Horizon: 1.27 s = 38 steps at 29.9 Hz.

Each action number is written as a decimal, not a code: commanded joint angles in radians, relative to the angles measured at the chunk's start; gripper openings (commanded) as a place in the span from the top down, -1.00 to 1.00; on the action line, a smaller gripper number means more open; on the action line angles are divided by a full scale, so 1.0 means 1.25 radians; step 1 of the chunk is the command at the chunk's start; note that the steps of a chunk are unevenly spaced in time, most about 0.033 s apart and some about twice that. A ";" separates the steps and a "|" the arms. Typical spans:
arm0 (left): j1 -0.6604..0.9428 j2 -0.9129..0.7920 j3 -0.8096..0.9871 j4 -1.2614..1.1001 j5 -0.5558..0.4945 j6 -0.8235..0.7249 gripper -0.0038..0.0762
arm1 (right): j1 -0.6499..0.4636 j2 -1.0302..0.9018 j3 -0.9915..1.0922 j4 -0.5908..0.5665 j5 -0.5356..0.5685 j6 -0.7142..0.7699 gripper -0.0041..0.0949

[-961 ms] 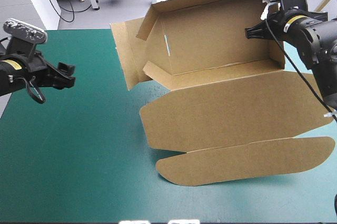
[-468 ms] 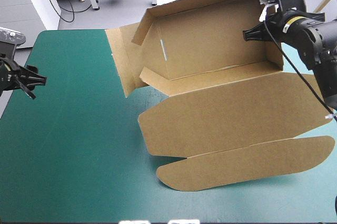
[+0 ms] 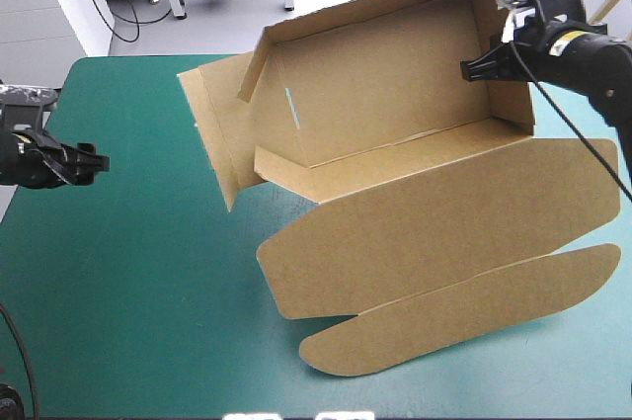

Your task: Fold the box

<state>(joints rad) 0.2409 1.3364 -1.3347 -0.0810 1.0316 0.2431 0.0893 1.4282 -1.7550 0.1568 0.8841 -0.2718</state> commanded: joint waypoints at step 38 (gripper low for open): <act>0.006 0.051 0.164 -1.182 0.216 0.626 -0.48 | -0.116 0.013 -0.026 0.443 -0.014 -0.212 0.95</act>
<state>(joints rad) 0.2488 1.4341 -1.1019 -1.4501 1.1970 1.0189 -0.0777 1.4706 -1.7559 0.6987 0.9626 -0.5836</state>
